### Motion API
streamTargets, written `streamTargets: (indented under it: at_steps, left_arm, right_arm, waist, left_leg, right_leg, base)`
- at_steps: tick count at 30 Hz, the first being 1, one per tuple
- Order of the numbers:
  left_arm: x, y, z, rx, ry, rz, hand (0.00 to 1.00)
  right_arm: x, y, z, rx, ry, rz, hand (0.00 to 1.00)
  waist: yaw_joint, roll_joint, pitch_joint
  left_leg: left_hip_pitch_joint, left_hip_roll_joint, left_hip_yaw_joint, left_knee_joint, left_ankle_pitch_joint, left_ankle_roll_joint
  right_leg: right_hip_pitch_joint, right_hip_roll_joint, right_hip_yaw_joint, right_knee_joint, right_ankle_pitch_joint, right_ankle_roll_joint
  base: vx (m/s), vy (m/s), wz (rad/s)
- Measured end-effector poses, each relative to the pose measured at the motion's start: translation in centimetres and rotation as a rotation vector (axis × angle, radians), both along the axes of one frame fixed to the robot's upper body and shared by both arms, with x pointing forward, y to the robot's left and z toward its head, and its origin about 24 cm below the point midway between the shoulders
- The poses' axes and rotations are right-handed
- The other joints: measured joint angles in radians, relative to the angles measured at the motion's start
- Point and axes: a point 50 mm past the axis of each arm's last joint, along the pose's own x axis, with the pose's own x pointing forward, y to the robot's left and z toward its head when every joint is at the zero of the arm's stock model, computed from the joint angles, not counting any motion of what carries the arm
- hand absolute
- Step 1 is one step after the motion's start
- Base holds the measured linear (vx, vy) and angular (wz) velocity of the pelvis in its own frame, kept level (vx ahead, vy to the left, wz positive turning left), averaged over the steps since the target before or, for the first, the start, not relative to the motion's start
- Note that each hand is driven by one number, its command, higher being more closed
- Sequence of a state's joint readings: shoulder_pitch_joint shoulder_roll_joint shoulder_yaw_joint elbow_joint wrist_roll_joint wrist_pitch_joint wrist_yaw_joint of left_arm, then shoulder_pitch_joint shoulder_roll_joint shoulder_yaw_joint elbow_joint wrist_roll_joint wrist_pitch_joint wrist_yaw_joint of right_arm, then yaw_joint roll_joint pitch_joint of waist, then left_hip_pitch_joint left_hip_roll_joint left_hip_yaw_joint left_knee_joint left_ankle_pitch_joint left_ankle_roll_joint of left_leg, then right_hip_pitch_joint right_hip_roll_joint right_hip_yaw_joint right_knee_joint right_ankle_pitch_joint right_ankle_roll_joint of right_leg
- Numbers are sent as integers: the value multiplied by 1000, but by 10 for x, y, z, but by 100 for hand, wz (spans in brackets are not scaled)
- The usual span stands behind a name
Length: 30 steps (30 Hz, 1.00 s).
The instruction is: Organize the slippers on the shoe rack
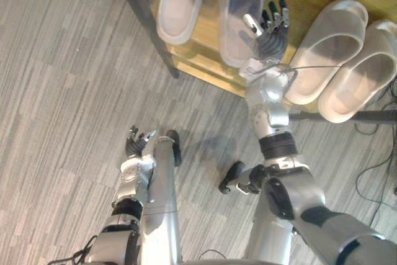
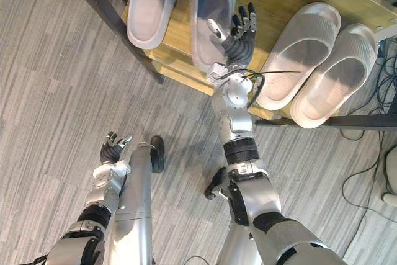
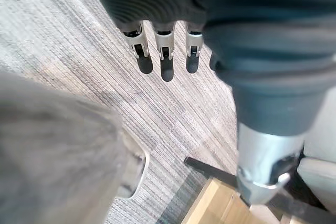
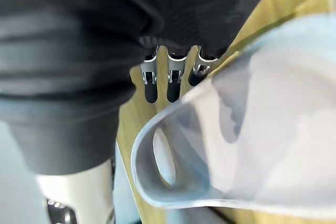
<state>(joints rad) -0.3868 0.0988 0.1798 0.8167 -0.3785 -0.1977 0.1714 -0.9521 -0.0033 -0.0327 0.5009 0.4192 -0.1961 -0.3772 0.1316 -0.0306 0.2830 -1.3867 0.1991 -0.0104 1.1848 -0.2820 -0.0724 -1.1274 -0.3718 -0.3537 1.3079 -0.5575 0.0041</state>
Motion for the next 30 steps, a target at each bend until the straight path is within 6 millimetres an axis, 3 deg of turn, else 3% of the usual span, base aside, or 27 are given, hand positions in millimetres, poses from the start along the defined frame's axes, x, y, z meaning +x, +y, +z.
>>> streamTargets:
  at_steps: [1,10,18,26,30]
  left_arm:
    - [1,-3,0,-8,-3,-2,0]
    - [0,-4,-1,-35,-7,20,0]
    - [-1,-15,-4,-79,-2,13,0]
    - [-14,-25,-21,-116,57,-5,0]
    - [-27,-32,-33,-139,101,-19,0]
  right_arm:
    - [3,10,0,53,23,49,0]
    - [8,14,0,43,48,50,0]
    - [12,4,-9,5,100,8,0]
    - [-11,-17,-30,-81,46,-93,0]
    - [-27,-18,-54,-172,63,-97,0]
  waist:
    - [6,0,-2]
    - [15,2,-3]
    - [19,6,-23]
    - [-15,5,-24]
    - [-34,4,-25]
  left_leg:
    - [11,-1,-9,-19,11,-12]
    - [19,1,-20,-27,20,-22]
    - [62,3,-21,-47,31,-26]
    - [204,21,0,-101,24,-16]
    - [298,26,14,-143,28,-23]
  right_leg:
    - [13,5,-13,-10,1,-3]
    - [21,13,-21,-11,2,-10]
    - [65,15,-31,-21,1,-23]
    - [197,30,-35,-89,15,-22]
    - [285,43,-39,-137,22,-18]
  base:
    - [30,-29,6]
    - [3,-3,1]
    - [-4,-8,3]
    - [-10,9,-3]
    - [9,3,0]
